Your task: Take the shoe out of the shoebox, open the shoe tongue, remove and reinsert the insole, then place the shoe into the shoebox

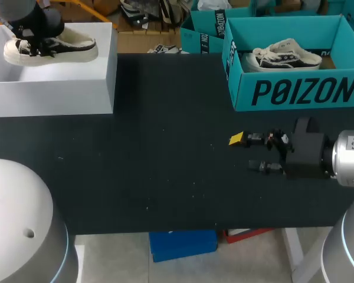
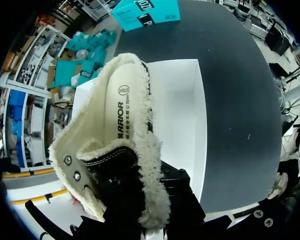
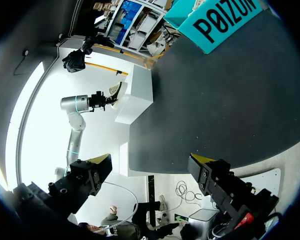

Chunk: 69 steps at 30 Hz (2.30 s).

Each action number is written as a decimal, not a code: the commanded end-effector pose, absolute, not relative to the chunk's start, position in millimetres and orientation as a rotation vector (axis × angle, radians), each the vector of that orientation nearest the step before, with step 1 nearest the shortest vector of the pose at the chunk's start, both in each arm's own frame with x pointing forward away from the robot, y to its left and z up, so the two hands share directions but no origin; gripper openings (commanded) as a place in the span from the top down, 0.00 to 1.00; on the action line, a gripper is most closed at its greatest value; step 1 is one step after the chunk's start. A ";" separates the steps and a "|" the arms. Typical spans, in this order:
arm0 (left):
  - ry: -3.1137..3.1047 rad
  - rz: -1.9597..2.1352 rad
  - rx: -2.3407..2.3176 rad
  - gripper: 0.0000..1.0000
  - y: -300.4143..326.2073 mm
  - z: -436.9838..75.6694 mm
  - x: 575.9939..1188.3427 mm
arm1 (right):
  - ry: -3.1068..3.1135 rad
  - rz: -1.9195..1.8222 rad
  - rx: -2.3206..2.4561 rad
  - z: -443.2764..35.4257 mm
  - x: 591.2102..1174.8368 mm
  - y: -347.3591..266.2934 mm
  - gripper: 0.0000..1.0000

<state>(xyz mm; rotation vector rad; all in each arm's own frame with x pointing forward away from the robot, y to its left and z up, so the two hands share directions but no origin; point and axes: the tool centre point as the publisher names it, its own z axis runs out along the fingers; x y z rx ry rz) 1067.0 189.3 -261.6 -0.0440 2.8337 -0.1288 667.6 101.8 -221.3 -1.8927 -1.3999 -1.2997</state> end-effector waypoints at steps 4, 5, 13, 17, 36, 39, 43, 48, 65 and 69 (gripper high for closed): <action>2.830 -0.126 -0.035 1.00 199.3 -274.7 1068.1 | -1.400 -1.300 -1.892 -221.7 668.2 102.4 0.00; 2.836 -0.127 -0.038 1.00 200.5 -277.3 1068.4 | -1.400 -1.300 -1.892 -221.7 668.2 102.4 0.00; 2.855 -0.128 -0.047 1.00 206.3 -299.5 1064.3 | -1.400 -1.300 -1.892 -221.7 668.2 102.4 0.00; 2.862 -0.112 -0.054 1.00 210.5 -309.5 1064.5 | -1.400 -1.300 -1.892 -221.7 668.2 102.4 0.00; 2.933 -0.064 -0.035 1.00 214.1 -351.3 1062.3 | -1.400 -1.300 -1.892 -221.7 668.2 102.4 0.00; 2.942 -0.049 -0.023 1.00 213.5 -354.5 1061.9 | -1.400 -1.300 -1.892 -221.7 668.2 102.4 0.00; 2.953 -0.033 -0.013 1.00 213.0 -358.4 1061.7 | -1.400 -1.300 -1.892 -221.7 668.2 102.4 0.00; 2.969 -0.017 0.010 0.96 212.6 -360.6 1059.4 | -1.400 -1.300 -1.892 -221.7 668.2 102.4 0.00; 2.934 -0.053 -0.006 0.56 209.7 -321.3 1070.7 | -1.400 -1.300 -1.892 -221.7 668.2 102.4 0.00; 2.911 -0.048 -0.042 0.57 205.8 -300.1 1078.3 | -1.400 -1.300 -1.892 -221.7 668.2 102.4 0.00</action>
